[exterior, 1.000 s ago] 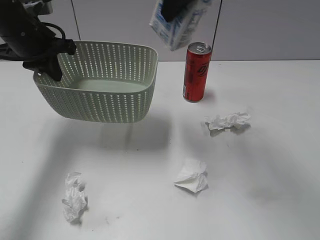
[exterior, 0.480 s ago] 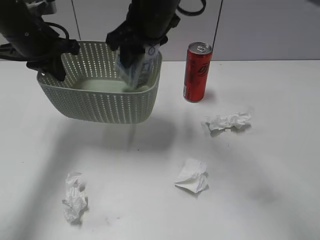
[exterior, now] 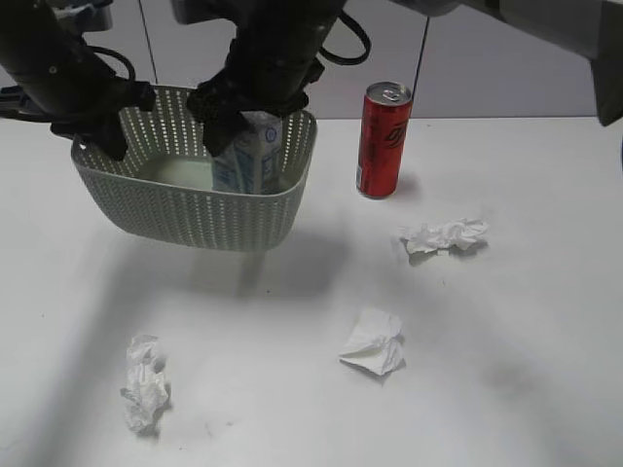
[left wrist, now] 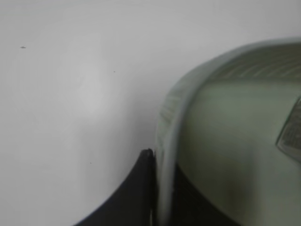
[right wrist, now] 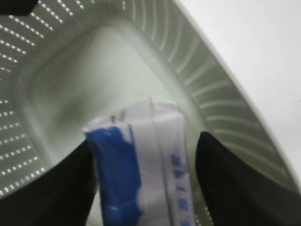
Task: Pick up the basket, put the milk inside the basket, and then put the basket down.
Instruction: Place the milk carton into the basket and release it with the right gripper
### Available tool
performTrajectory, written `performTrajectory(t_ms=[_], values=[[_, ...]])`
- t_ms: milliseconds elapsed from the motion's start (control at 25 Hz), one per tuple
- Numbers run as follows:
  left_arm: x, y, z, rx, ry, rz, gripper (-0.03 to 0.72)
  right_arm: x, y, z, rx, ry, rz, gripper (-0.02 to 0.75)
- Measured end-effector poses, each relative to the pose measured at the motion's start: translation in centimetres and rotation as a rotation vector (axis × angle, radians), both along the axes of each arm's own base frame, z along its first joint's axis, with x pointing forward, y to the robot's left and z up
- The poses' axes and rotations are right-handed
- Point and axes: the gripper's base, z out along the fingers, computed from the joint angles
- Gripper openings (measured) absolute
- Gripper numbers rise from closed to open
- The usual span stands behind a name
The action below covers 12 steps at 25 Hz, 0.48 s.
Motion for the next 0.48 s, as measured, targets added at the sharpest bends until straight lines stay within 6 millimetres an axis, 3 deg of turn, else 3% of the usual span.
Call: performTrajectory(t_ms=[120, 320, 480], values=[[0.0, 0.1, 0.0, 0.008, 0.0, -0.006, -0.015, -0.1, 0.4, 0.4, 0.043, -0.001, 0.017, 0.585], [0.0, 0.0, 0.0, 0.006, 0.0, -0.005, -0.015, -0.7, 0.2, 2.1, 0.075, -0.005, 0.034, 0.633], [0.0, 0.0, 0.0, 0.005, 0.0, -0.005, -0.015, -2.1, -2.4, 8.0, 0.063, -0.082, 0.044, 0.634]])
